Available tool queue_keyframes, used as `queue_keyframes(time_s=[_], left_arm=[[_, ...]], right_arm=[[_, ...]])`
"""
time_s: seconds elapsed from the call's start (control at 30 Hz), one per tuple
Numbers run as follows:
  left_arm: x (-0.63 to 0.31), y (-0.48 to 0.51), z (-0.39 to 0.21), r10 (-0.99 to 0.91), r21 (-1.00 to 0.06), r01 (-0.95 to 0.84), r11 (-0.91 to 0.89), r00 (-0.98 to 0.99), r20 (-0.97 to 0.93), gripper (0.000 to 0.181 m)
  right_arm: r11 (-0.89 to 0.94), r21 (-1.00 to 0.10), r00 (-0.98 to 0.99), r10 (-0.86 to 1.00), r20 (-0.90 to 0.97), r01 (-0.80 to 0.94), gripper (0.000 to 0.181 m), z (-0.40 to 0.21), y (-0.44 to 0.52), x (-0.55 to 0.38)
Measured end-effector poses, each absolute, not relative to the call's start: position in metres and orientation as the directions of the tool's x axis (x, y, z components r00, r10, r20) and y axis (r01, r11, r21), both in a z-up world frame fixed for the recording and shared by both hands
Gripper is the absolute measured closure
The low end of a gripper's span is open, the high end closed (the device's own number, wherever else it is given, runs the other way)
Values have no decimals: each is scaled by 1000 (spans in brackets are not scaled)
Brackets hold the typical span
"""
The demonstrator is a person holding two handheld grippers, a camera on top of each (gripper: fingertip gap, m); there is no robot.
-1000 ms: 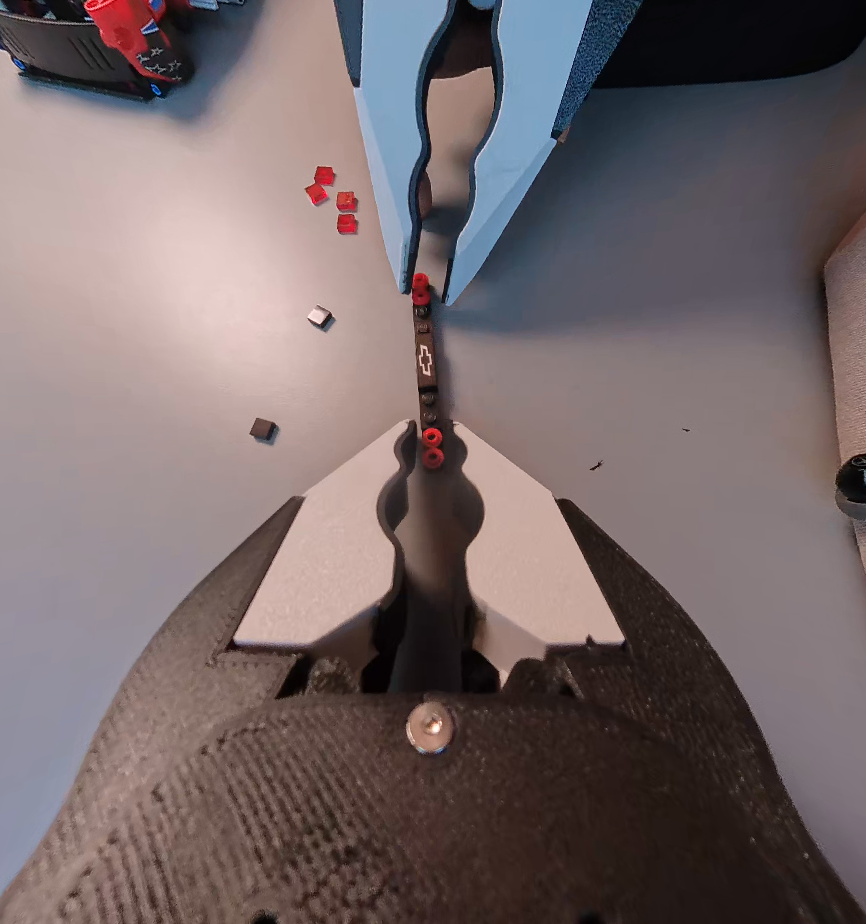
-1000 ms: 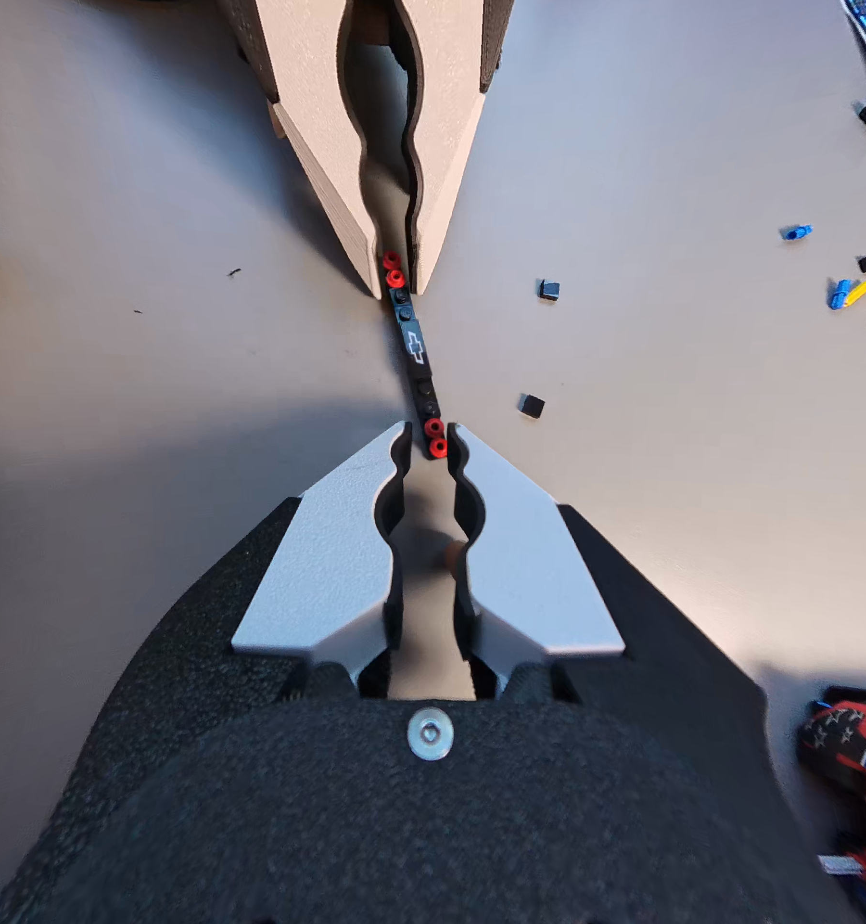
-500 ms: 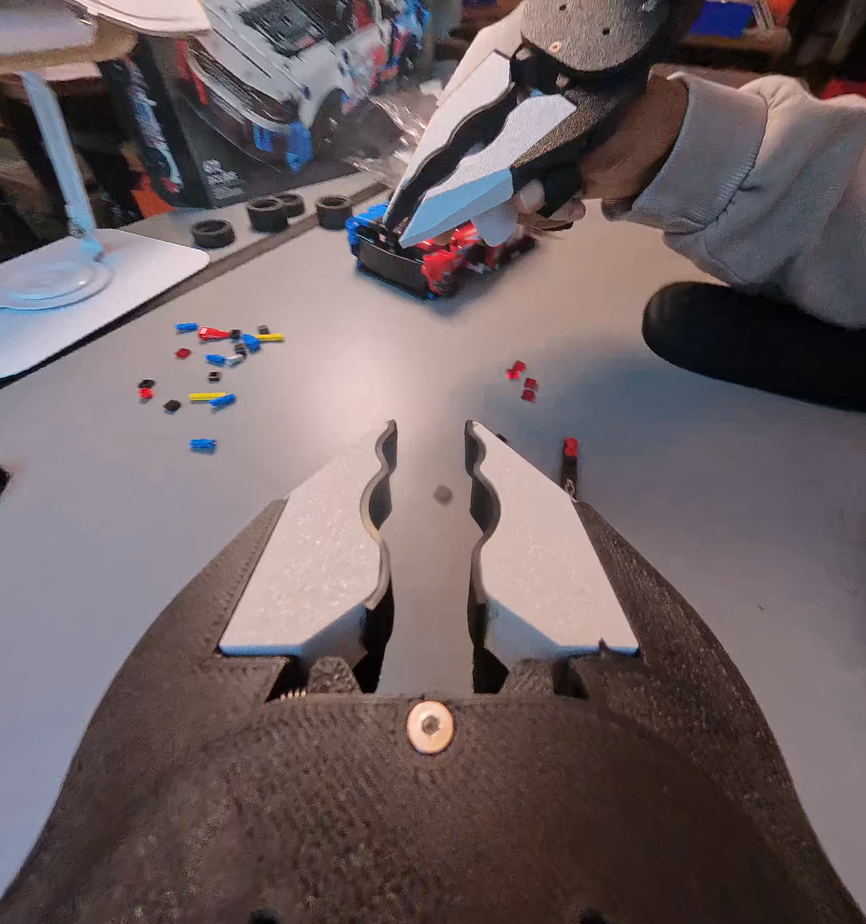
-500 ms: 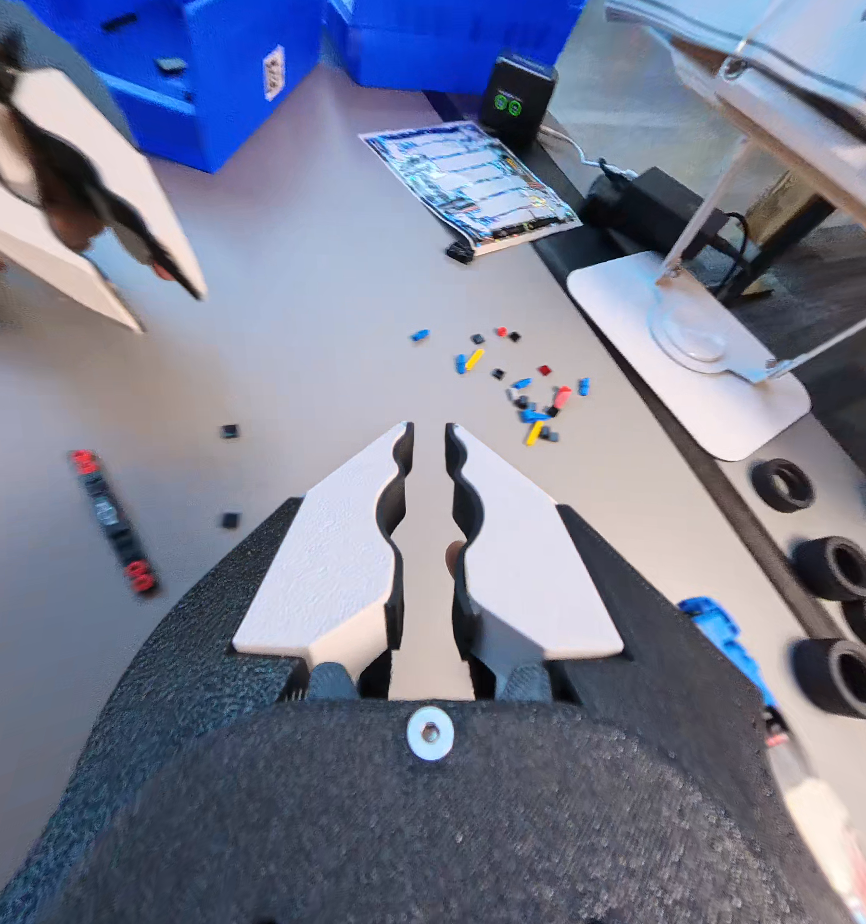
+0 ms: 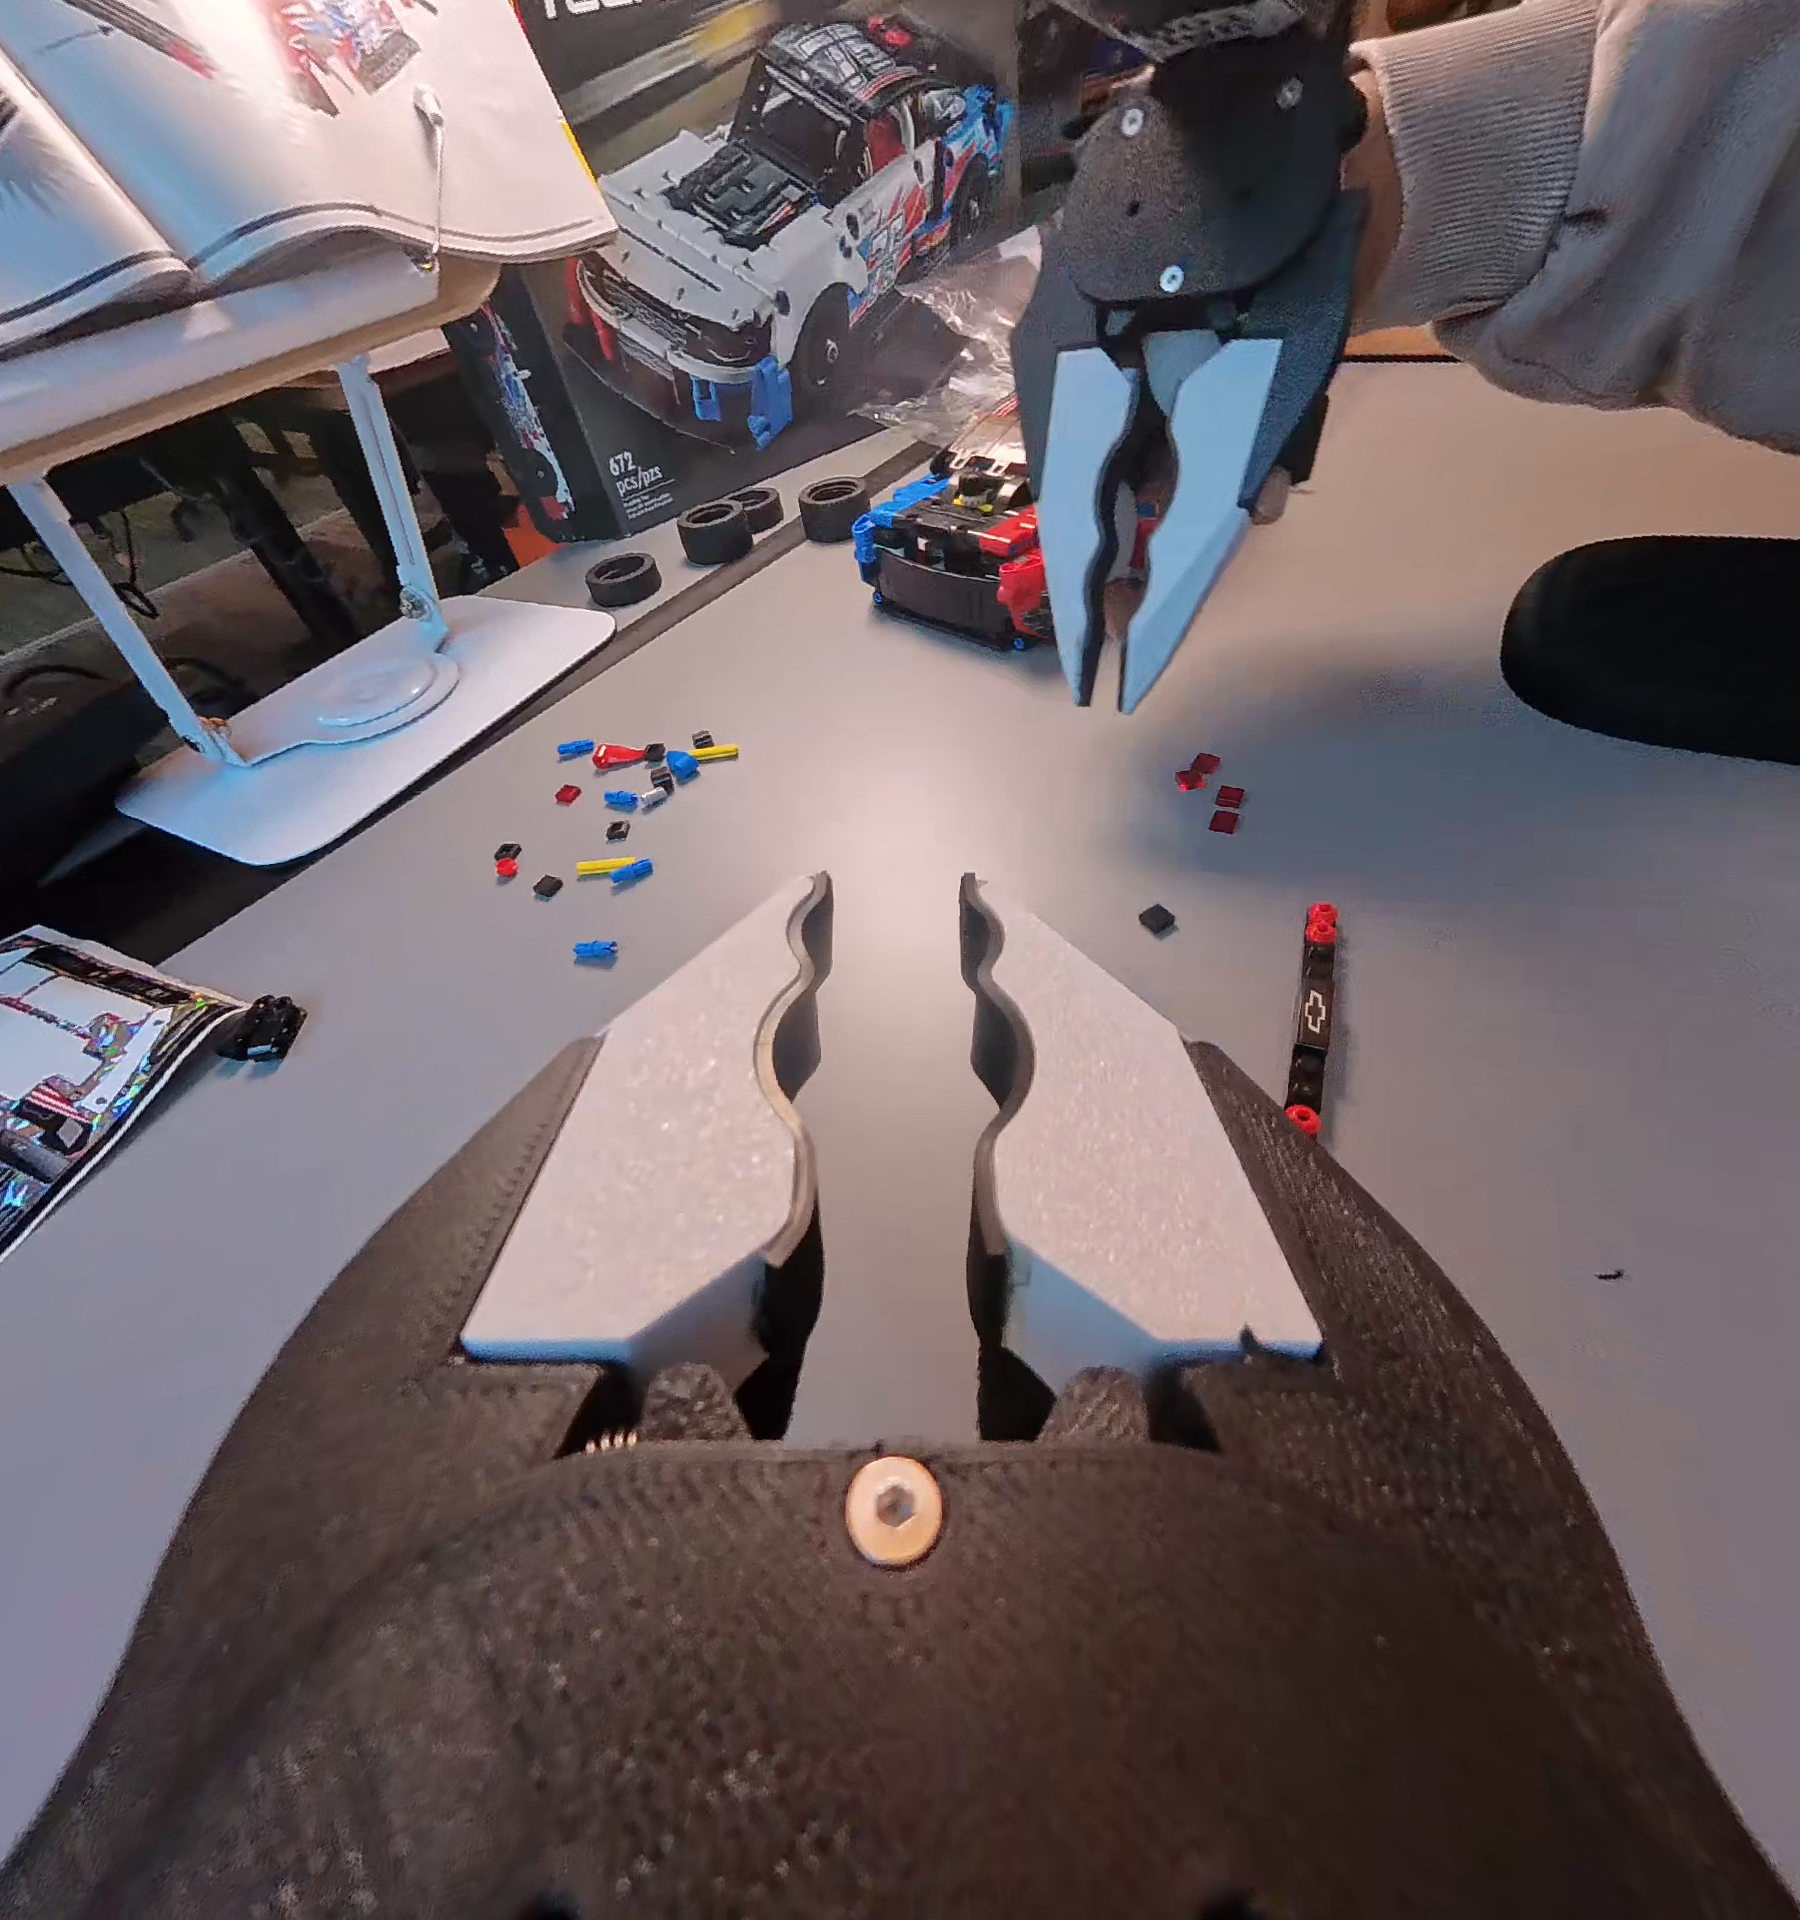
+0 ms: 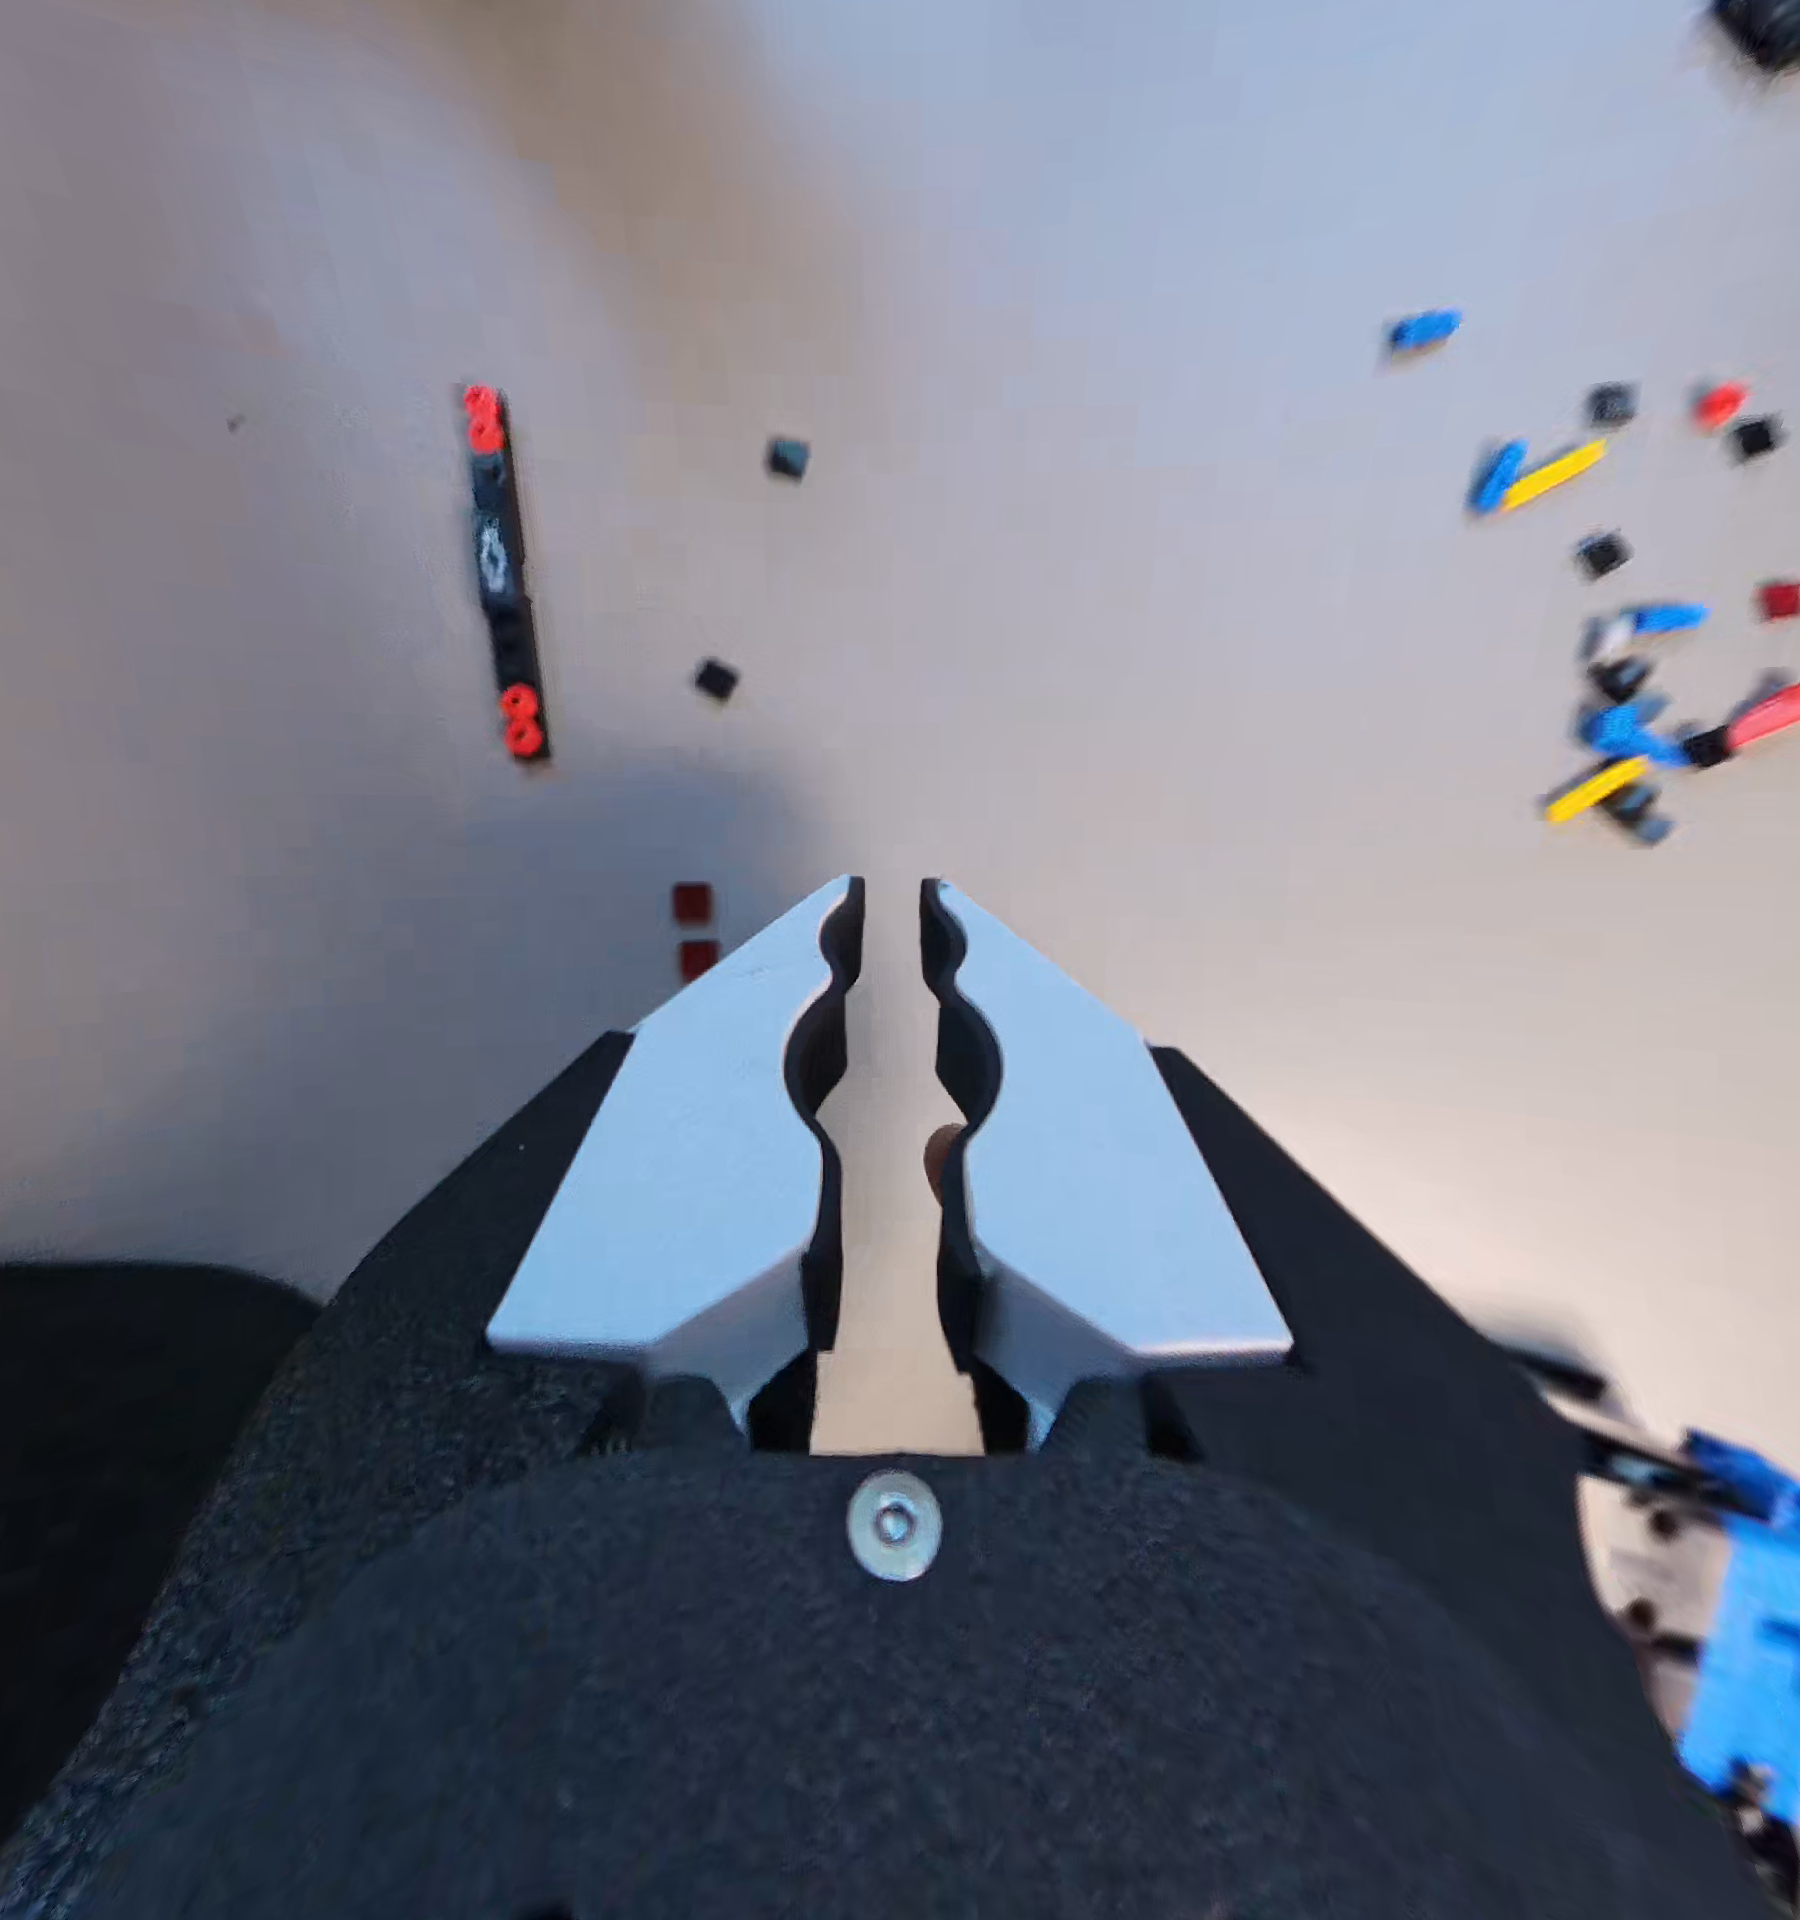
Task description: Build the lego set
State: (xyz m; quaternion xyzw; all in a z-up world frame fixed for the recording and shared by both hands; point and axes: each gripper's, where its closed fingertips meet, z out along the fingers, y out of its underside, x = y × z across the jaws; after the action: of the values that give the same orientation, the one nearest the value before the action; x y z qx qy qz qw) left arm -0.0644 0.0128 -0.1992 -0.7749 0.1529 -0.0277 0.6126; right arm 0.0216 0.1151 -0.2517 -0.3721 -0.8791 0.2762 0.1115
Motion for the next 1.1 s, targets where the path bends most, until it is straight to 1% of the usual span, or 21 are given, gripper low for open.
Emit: queue_keyframes(time_s=[0.03, 0.13, 0.27, 0.37, 0.5, 0.57, 0.63, 0.7, 0.73, 0.83, 0.97, 1.03, 1.1], left_arm=[[-62, 13, -200, -281, -958, -203, -205, 949, -141, 159], [-55, 12, -203, -315, -955, -202, -218, 941, -127, 159], [-44, 11, -210, -364, -946, -216, -243, 924, -117, 159], [-31, 9, -219, -414, -932, -233, -277, 904, -103, 158], [-11, 4, -234, -495, -907, -268, -325, 865, -78, 157], [0, 2, -240, -528, -897, -274, -346, 847, -55, 157], [11, 1, -241, -556, -901, -247, -357, 831, -8, 157], [25, 2, -232, -577, -921, -165, -354, 813, 76, 159], [32, 2, -225, -592, -930, -94, -356, 793, 146, 159], [45, 1, -203, -617, -911, 130, -391, 697, 365, 160], [46, -2, -181, -627, -822, 371, -432, 531, 570, 162], [47, -8, -168, -660, -777, 446, -445, 423, 621, 162], [50, -13, -159, -682, -745, 483, -460, 346, 645, 162]], right_arm=[[570, -554, -693, 720, -17, 606, 172, -259, 113, 35], [544, -551, -664, 747, -25, 633, 170, -275, 110, 58], [510, -568, -628, 778, -16, 646, 171, -285, 112, 65], [508, -573, -621, 784, -2, 643, 176, -286, 114, 64], [522, -572, -633, 774, 6, 633, 176, -286, 111, 66], [531, -604, -641, 766, 42, 594, 176, -280, 103, 65], [541, -680, -649, 750, 125, 494, 177, -261, 84, 58], [531, -771, -638, 739, 219, 351, 177, -231, 57, 50], [533, -797, -625, 733, 269, 283, 177, -218, 45, 46], [570, -811, -572, 711, 408, 131, 177, -192, 20, 40], [515, -857, -549, 718, 428, 5, 176, -167, -3, 38], [493, -869, -544, 721, 429, -32, 176, -161, -9, 37], [481, -876, -554, 718, 420, -42, 176, -161, -14, 37]])
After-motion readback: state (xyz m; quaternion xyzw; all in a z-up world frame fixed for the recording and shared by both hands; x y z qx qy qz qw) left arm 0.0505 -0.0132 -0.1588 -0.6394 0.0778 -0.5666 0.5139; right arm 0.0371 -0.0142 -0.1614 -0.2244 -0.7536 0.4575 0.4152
